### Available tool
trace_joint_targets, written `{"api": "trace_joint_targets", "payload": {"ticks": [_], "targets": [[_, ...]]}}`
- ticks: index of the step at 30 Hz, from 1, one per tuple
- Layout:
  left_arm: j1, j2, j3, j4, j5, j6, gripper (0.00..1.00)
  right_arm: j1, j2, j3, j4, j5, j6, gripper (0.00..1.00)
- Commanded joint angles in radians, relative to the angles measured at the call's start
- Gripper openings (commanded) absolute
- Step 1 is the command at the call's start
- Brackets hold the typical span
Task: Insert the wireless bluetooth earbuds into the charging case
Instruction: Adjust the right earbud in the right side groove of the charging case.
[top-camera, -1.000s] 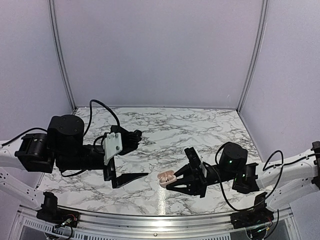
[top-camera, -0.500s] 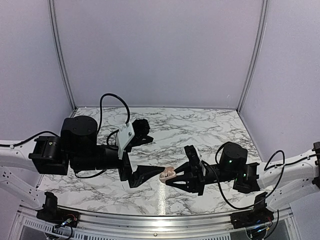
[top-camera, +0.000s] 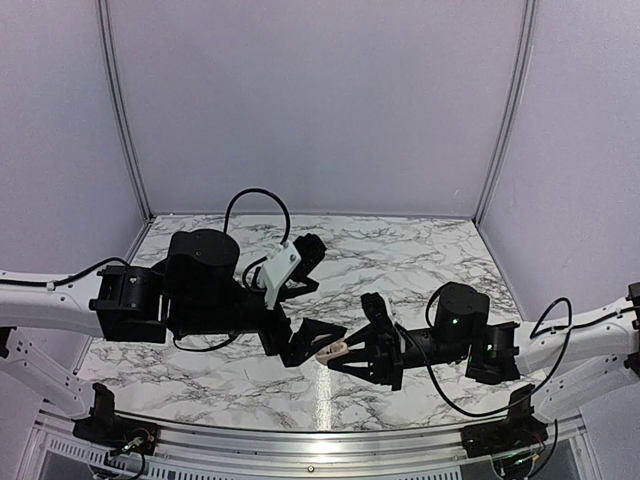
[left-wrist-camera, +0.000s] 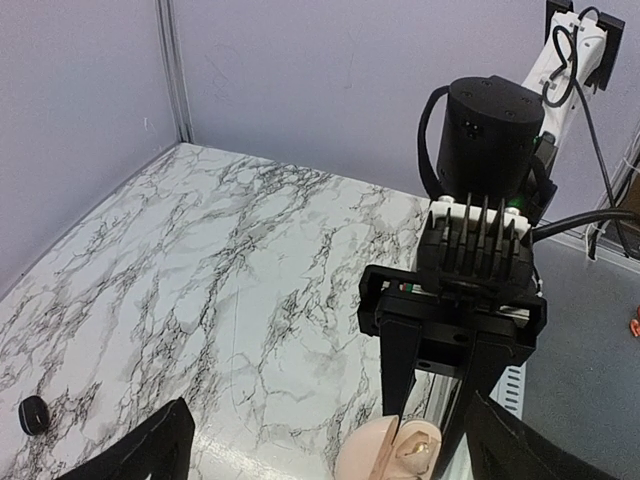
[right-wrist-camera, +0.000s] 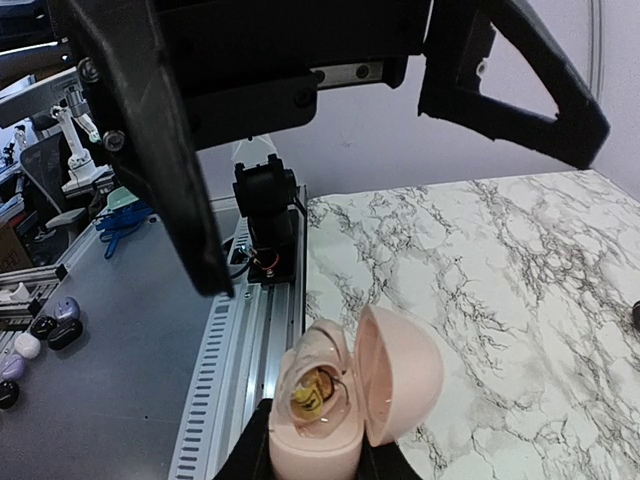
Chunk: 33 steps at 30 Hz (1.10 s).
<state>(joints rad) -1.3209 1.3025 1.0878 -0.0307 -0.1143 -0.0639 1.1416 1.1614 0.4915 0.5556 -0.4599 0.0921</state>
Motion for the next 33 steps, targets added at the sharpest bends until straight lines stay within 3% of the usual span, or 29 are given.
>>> {"api": "trace_joint_targets", "payload": {"ticks": [1,24,33], "targets": [[0.004,0.019,0.037,-0.032,0.015,-0.006,0.97,0.007,-0.007,0.041,-0.011,0.011,-0.012,0.00],[0.014,0.062,0.012,-0.096,-0.034,0.006,0.95,0.003,-0.061,0.024,0.015,0.007,0.011,0.00],[0.012,0.029,0.032,-0.035,0.147,0.042,0.96,-0.004,-0.029,0.017,0.036,-0.002,0.016,0.00]]}}
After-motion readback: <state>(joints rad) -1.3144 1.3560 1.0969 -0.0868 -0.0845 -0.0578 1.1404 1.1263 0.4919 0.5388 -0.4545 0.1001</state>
